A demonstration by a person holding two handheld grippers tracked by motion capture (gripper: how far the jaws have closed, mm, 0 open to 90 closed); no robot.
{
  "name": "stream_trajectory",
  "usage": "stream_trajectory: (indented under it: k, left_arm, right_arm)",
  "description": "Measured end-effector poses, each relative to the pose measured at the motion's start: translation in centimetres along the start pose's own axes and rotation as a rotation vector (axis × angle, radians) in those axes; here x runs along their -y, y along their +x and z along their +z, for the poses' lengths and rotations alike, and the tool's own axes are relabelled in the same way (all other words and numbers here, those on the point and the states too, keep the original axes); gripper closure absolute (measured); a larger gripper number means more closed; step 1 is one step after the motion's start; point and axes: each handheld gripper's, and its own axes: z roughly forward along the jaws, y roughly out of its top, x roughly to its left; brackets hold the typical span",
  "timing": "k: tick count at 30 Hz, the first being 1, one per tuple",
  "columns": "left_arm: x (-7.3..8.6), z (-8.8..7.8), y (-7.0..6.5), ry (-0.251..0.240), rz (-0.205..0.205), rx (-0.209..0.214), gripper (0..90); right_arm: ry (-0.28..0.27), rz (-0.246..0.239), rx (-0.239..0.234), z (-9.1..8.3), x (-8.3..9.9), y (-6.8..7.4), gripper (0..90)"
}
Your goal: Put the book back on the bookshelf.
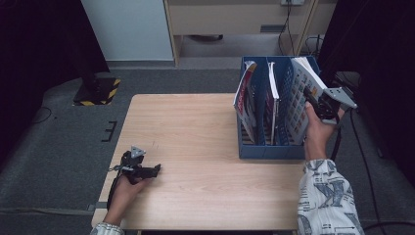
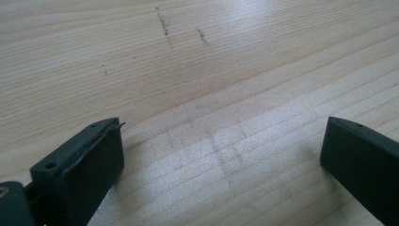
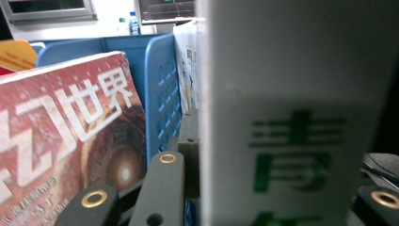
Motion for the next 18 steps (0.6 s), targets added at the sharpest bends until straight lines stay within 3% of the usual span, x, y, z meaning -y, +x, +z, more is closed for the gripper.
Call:
stream_trajectory:
  k: [18]
  left_arm:
    - [0.0, 0.0, 0.0, 0.0, 0.0, 0.0, 0.0]
  right_arm:
    - [-0.006, -0.01, 0.019, 0.5, 1.3, 0.2, 73.8]
